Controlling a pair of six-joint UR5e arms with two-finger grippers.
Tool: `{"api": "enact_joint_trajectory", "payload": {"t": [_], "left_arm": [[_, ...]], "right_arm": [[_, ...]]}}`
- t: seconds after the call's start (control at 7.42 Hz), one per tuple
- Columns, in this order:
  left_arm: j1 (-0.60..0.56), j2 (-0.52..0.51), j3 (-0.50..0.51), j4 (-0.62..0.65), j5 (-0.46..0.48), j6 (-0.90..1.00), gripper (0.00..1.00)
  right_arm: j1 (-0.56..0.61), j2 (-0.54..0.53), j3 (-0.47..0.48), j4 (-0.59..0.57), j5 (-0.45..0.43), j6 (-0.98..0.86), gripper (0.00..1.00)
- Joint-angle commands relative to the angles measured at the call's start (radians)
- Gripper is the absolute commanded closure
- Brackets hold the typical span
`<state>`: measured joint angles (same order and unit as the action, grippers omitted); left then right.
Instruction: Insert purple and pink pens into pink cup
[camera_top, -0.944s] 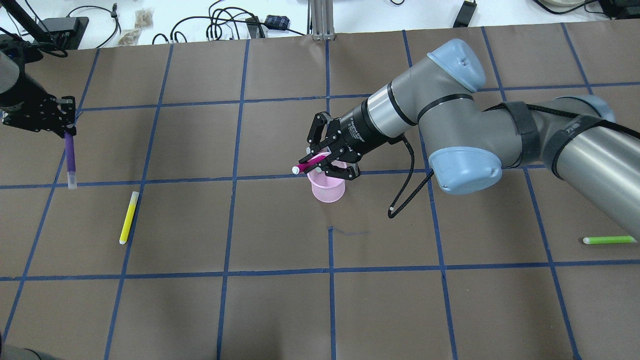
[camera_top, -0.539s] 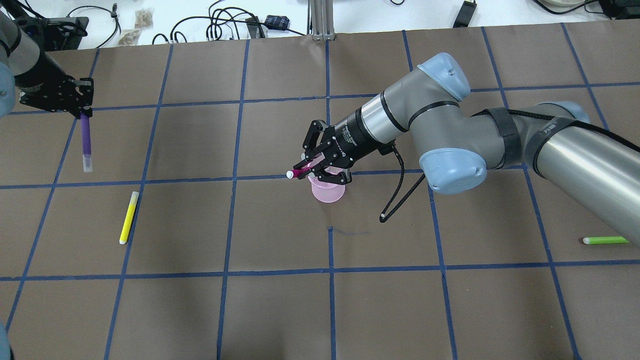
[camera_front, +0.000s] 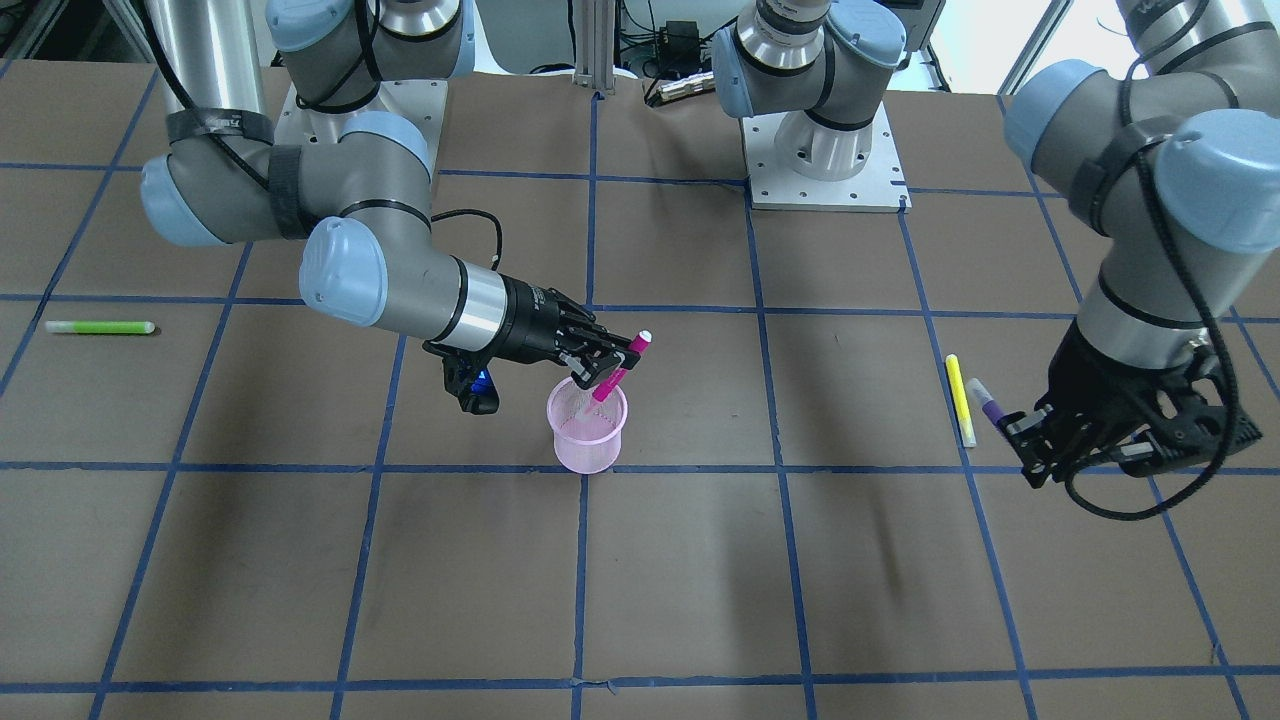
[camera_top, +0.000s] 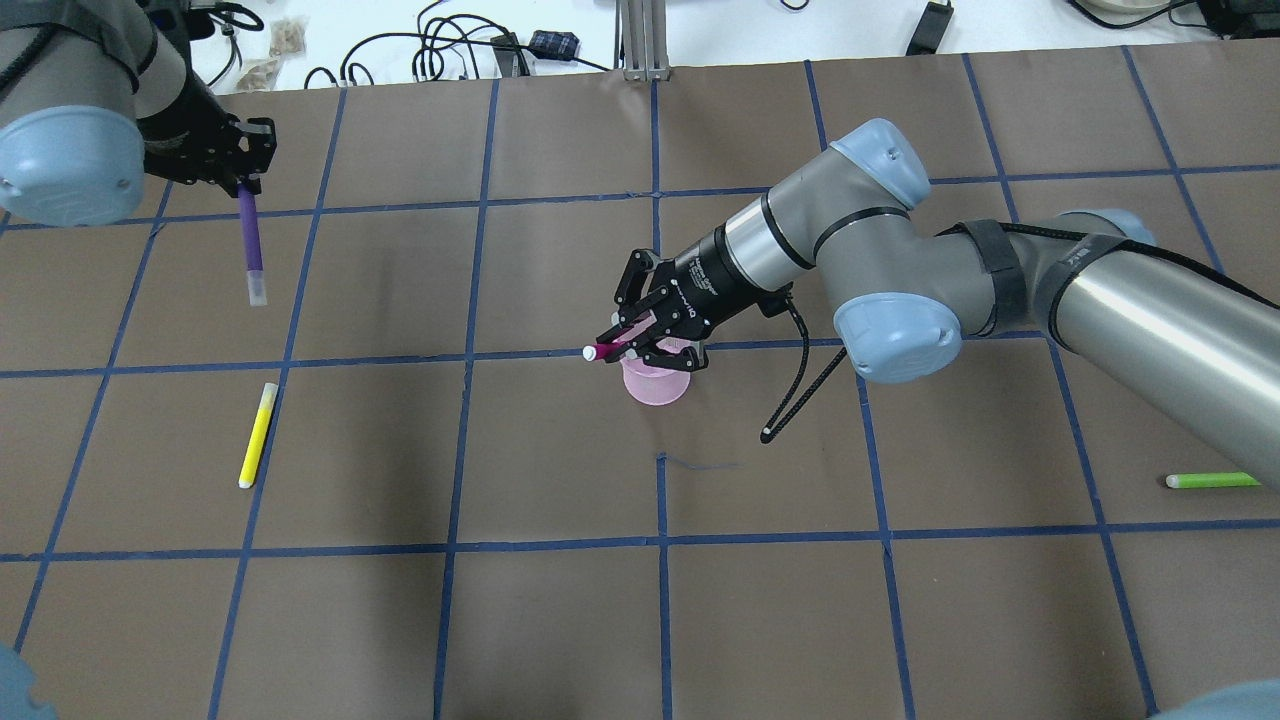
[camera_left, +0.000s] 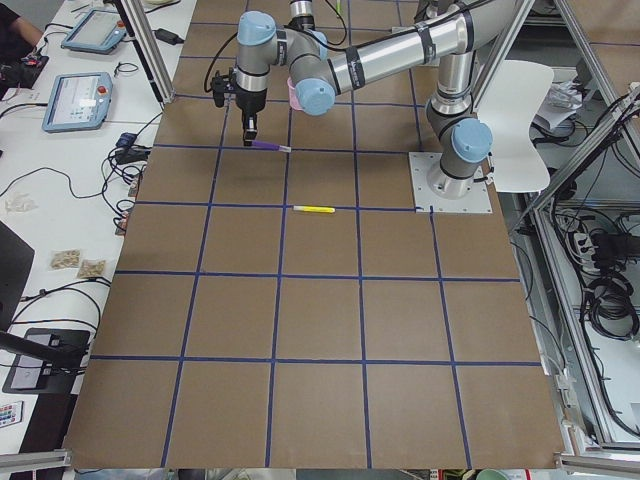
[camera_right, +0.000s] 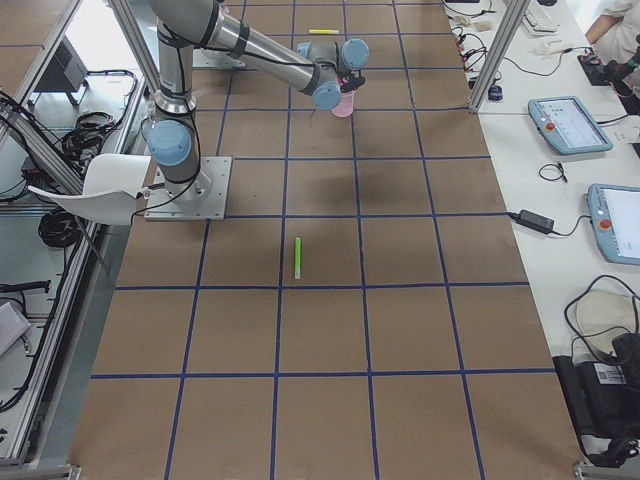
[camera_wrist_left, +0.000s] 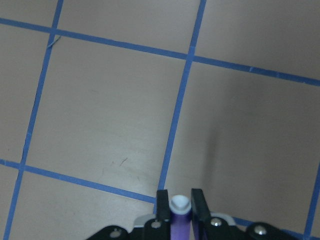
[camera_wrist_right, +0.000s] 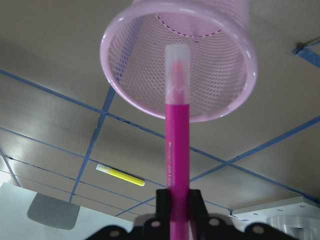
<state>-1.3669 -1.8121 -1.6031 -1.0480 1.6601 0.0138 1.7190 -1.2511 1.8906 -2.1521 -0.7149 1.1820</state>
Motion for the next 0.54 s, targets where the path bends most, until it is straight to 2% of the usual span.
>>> {"api": "enact_joint_trajectory", "payload": {"t": [0.0, 0.13, 0.27, 0.4], "left_arm": [[-0.092, -0.006, -0.001, 0.060, 0.006, -0.095, 1.00], [-0.113, 0.010, -0.003, 0.068, 0.007, -0.107, 1.00], [-0.144, 0.014, -0.009, 0.069, 0.006, -0.176, 1.00], [-0.193, 0.011, -0.009, 0.071, 0.004, -0.266, 1.00]], "right_arm": [[-0.001, 0.009, -0.011, 0.000, -0.108, -0.001, 0.01], [-0.013, -0.005, -0.051, 0.006, -0.204, -0.008, 0.00], [-0.033, -0.008, -0.114, 0.030, -0.222, -0.036, 0.00], [-0.068, -0.013, -0.183, 0.113, -0.231, -0.076, 0.00]]}}
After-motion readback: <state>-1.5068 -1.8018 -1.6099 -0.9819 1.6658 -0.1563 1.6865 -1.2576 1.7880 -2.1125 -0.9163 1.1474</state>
